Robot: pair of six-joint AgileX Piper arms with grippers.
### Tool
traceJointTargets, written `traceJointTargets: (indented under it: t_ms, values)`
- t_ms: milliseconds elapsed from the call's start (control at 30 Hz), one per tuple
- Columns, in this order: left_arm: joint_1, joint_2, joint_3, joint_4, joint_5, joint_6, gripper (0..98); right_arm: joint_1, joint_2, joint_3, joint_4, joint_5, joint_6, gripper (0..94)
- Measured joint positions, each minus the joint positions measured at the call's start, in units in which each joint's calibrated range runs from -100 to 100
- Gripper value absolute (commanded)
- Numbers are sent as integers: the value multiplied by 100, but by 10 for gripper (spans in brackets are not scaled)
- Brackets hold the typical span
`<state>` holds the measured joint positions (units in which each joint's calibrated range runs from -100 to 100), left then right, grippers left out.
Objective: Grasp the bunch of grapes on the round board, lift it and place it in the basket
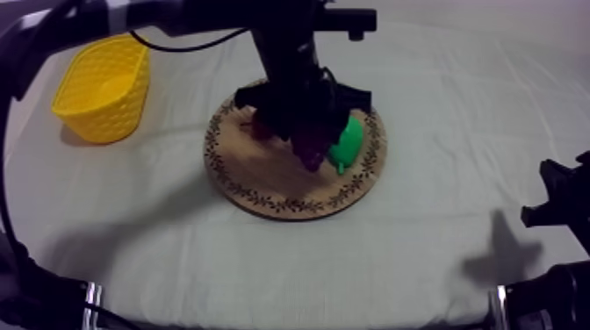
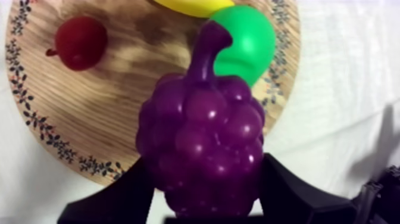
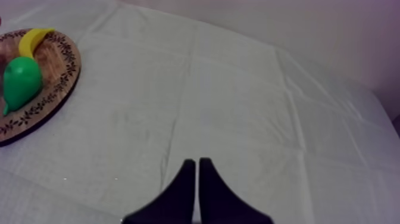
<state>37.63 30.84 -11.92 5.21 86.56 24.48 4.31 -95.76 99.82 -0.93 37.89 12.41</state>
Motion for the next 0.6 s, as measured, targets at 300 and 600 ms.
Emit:
traceJointTargets:
  t_ms: [300, 600]
  values:
    - [-113, -925, 246, -31, 111, -60, 458, 0, 0, 0, 0, 0, 0, 3]
    - [-385, -1558, 678, -120, 162, -199, 460, 0, 0, 0, 0, 0, 0, 3]
